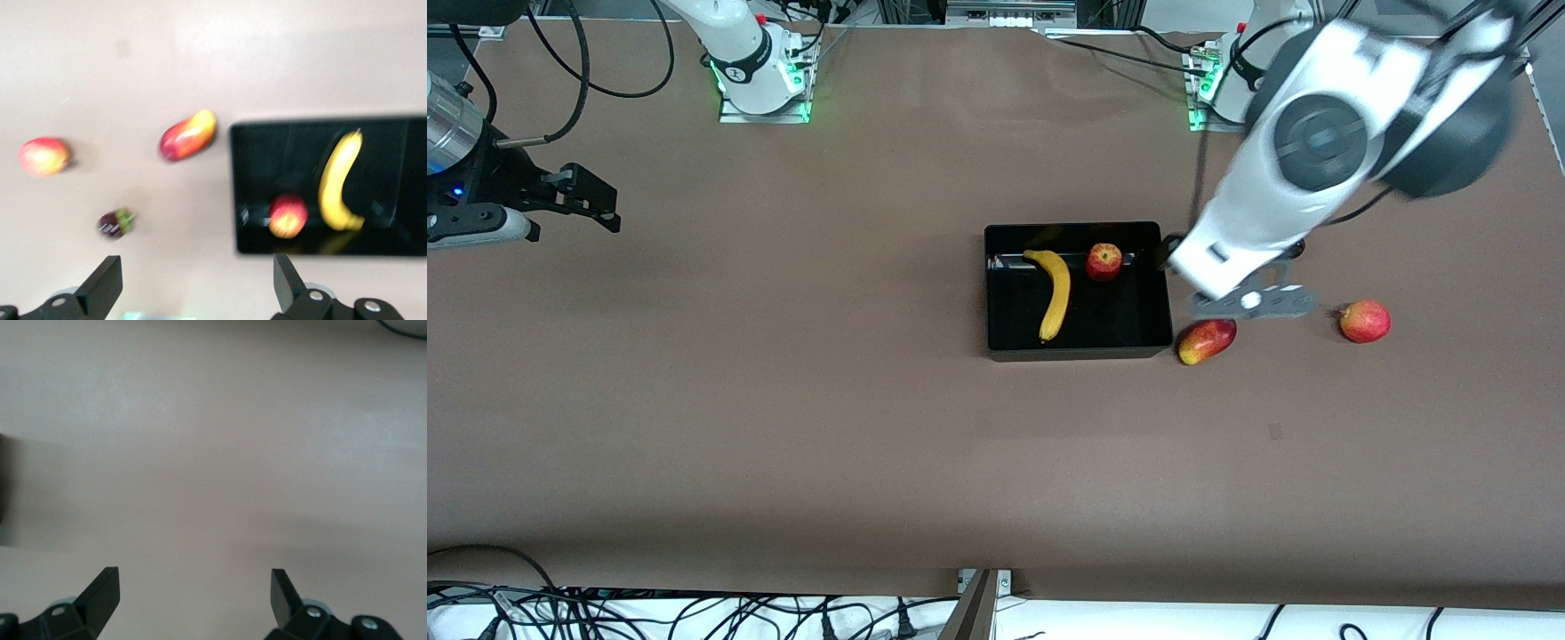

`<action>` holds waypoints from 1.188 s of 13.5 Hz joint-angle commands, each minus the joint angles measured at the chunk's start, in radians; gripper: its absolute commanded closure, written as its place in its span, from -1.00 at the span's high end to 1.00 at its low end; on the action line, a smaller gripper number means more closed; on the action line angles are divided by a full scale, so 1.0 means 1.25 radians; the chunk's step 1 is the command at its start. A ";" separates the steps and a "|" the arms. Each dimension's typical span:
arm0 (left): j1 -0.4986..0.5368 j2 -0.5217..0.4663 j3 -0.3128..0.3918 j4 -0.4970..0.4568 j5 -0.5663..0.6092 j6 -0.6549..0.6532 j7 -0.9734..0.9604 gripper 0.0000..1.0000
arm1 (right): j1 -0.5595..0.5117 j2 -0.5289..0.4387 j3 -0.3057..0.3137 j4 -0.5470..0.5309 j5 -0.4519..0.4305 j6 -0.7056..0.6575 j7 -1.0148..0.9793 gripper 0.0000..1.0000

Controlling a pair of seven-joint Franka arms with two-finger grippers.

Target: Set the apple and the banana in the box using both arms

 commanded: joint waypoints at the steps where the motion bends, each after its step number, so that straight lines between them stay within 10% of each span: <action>1: 0.042 -0.031 0.014 0.032 -0.031 -0.075 0.151 1.00 | -0.008 0.006 0.007 0.015 -0.011 -0.013 -0.016 1.00; 6: -0.051 -0.231 0.316 -0.199 -0.127 0.116 0.312 1.00 | -0.008 0.006 0.007 0.018 -0.011 -0.013 -0.014 1.00; 16: -0.033 -0.322 0.357 -0.327 -0.125 0.235 0.311 1.00 | -0.008 0.006 0.007 0.018 -0.011 -0.013 -0.014 1.00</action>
